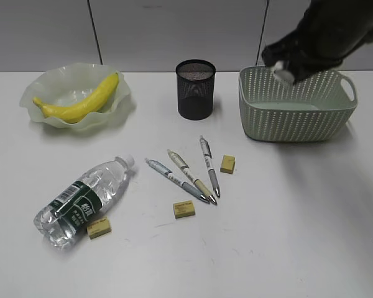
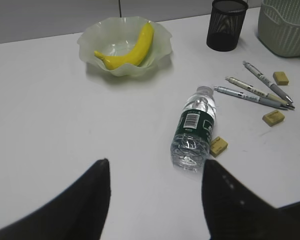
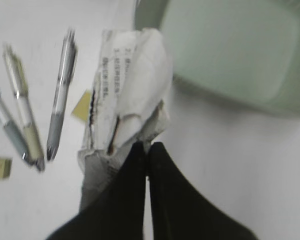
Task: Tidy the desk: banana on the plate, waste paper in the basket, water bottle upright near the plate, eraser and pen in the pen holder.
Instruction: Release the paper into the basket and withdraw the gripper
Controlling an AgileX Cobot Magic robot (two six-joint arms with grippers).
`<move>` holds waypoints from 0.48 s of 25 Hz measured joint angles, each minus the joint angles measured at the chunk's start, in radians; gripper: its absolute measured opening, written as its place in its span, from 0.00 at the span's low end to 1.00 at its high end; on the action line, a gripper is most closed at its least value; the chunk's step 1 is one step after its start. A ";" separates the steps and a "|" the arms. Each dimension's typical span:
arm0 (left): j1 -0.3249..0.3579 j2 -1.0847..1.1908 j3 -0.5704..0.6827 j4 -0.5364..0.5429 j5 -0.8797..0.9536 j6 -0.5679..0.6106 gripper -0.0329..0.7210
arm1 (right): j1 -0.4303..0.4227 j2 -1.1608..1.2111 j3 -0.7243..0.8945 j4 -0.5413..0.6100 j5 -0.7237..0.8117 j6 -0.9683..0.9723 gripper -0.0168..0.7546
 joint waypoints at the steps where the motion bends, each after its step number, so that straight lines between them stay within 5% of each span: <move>1: 0.000 0.000 0.000 0.000 0.000 0.000 0.62 | -0.005 -0.001 -0.021 -0.049 -0.026 0.019 0.04; 12: 0.000 0.000 0.000 0.000 0.000 0.000 0.62 | -0.138 0.288 -0.179 -0.143 -0.207 0.059 0.04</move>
